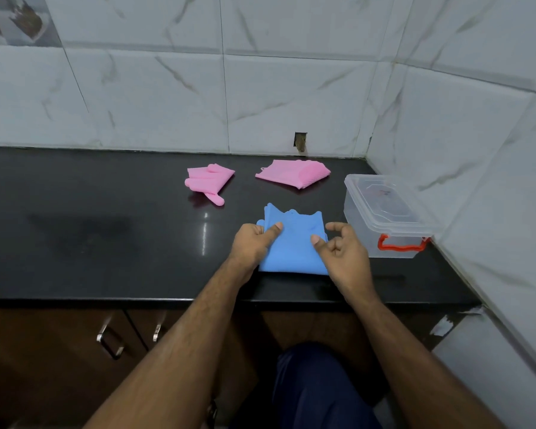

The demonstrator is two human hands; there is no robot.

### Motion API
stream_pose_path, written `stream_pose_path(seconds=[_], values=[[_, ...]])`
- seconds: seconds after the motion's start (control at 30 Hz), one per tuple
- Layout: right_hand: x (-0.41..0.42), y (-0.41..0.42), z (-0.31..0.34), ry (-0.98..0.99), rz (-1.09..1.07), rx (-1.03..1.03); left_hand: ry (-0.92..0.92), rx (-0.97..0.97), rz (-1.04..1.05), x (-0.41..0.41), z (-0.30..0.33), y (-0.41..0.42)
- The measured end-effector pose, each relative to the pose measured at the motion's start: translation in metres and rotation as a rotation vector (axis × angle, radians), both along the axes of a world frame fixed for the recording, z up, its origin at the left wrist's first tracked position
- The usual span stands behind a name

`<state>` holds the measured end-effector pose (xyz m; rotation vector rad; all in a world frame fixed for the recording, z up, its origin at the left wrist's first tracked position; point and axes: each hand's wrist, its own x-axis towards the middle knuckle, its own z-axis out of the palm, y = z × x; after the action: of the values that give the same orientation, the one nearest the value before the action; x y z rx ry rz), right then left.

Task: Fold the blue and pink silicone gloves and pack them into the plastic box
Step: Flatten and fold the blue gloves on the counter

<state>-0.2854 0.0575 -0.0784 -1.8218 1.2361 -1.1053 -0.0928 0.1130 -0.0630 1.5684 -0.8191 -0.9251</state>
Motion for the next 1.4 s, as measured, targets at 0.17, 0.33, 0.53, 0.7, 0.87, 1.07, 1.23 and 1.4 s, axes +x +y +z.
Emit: stream_pose_path(seconds=[0.17, 0.33, 0.53, 0.7, 0.87, 1.07, 1.23, 1.4], values=[[0.004, -0.006, -0.002, 0.067, -0.032, -0.022, -0.007, 0.028, -0.008, 0.003, 0.001, 0.0], [0.004, -0.008, -0.003, 0.081, -0.05, 0.004, 0.049, -0.004, -0.064, 0.01, 0.0, 0.011], [0.004, -0.007, -0.001, 0.078, -0.05, 0.011, -0.127, -0.242, 0.056, 0.005, -0.022, 0.038], [0.003, 0.0, 0.003, 0.121, -0.054, -0.022, -0.311, -0.207, 0.126, -0.001, -0.018, 0.041], [0.006, 0.007, 0.007, 0.157, -0.119, -0.023, -0.302, -0.147, 0.137, 0.0, -0.018, 0.04], [-0.001, 0.043, -0.008, 0.335, 0.026, -0.582, -0.276, -0.152, 0.14, 0.002, -0.015, 0.042], [-0.004, 0.051, -0.012, 0.405, 0.101, -0.562, -0.239, -0.166, 0.12, 0.0, -0.014, 0.045], [0.0, 0.065, -0.011, 0.198, 0.008, -0.327, -0.253, -0.126, 0.155, -0.01, -0.013, 0.051]])
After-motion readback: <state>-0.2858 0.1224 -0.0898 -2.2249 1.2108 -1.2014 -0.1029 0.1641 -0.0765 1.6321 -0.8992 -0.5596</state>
